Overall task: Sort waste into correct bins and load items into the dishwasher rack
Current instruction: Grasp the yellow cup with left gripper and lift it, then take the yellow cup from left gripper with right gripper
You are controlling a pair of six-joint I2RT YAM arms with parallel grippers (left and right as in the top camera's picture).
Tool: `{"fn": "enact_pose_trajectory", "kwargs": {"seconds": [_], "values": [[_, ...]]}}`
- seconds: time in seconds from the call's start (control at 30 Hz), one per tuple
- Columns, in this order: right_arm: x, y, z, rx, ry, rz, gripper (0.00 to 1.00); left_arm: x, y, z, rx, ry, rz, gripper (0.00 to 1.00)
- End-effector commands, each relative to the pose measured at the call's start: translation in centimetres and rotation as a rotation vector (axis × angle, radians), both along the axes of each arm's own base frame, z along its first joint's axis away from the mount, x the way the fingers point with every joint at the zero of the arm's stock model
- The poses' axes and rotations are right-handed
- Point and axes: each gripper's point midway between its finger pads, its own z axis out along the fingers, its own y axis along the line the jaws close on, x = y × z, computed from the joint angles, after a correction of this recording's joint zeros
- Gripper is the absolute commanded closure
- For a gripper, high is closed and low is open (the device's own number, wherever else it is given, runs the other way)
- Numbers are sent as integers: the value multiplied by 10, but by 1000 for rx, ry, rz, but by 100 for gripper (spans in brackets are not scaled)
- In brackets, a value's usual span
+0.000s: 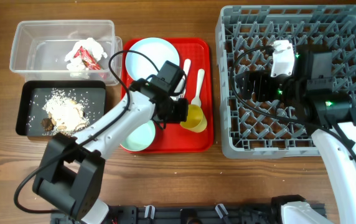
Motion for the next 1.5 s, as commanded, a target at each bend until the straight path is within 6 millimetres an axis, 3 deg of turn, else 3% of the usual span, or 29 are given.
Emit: {"fn": "enact_pose_trajectory", "kwargs": {"seconds": [0.0, 0.23, 0.37, 0.47, 0.63, 0.93, 1.03, 1.2, 1.37, 1.47], "values": [[0, 23, 14, 111, -13, 89, 3, 17, -10, 55, -248, -1, 23, 96], [-11, 72, 42, 363, -48, 347, 3, 36, 7, 140, -766, 56, 8, 96], [-11, 90, 53, 476, -71, 475, 3, 40, 21, 175, -968, 47, -48, 96], [-13, 103, 65, 579, -107, 608, 3, 39, 28, 190, -1044, 42, -82, 96], [-16, 116, 72, 691, -135, 770, 3, 37, 28, 194, -1069, 47, -98, 96], [-22, 150, 63, 734, -85, 863, 4, 36, 28, 195, -1073, 49, -100, 96], [-28, 164, 60, 725, -73, 886, 17, 36, 28, 195, -1073, 47, -101, 96], [-31, 169, 60, 725, -64, 893, 22, 36, 28, 195, -1073, 44, -103, 96], [-28, 169, 59, 720, -56, 871, 36, 36, 28, 195, -1073, 44, -103, 96], [-22, 167, 56, 703, -58, 838, 38, 36, 28, 195, -1073, 45, -103, 85]]}}
